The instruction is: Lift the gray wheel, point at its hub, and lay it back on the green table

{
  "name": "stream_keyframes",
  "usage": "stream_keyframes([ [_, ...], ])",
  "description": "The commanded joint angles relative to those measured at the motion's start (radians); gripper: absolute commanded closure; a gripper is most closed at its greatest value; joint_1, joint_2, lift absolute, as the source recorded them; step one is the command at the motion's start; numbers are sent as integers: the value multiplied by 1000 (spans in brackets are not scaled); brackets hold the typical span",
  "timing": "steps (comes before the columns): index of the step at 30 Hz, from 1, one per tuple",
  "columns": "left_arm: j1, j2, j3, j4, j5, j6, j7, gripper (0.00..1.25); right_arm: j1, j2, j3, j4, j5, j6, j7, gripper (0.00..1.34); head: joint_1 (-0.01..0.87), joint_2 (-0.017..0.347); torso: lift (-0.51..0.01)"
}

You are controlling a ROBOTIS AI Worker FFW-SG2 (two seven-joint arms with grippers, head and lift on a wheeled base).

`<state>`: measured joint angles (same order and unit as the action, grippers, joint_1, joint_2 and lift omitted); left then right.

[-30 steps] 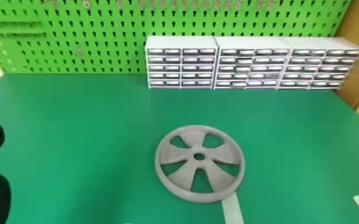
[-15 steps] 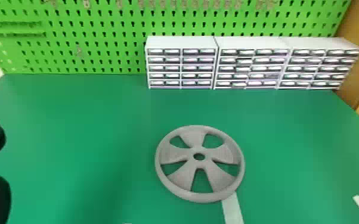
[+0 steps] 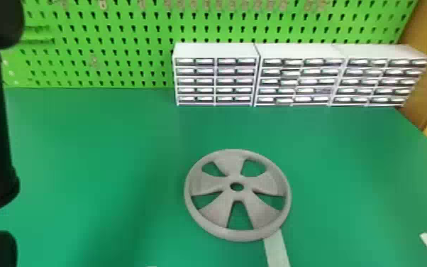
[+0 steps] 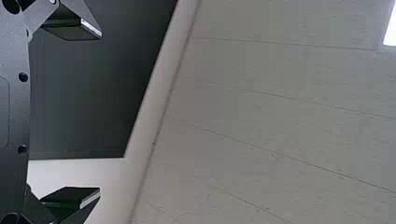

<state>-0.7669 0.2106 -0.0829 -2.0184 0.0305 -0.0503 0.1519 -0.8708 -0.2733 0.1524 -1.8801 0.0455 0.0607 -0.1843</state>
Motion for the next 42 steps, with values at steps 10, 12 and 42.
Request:
stream_keyframes([
  [10, 92, -25, 6, 95, 5, 84, 0, -2, 128, -4, -36, 13, -24, 108, 0, 121, 692, 48, -93],
  [12, 109, -28, 8, 104, 8, 99, 0, -2, 151, -3, -42, 18, -30, 117, 0, 121, 692, 48, -93],
  [42, 457, -82, 92, 168, 42, 208, 0, -2, 573, 92, -139, 13, -75, 195, 0, 127, 692, 48, -93],
])
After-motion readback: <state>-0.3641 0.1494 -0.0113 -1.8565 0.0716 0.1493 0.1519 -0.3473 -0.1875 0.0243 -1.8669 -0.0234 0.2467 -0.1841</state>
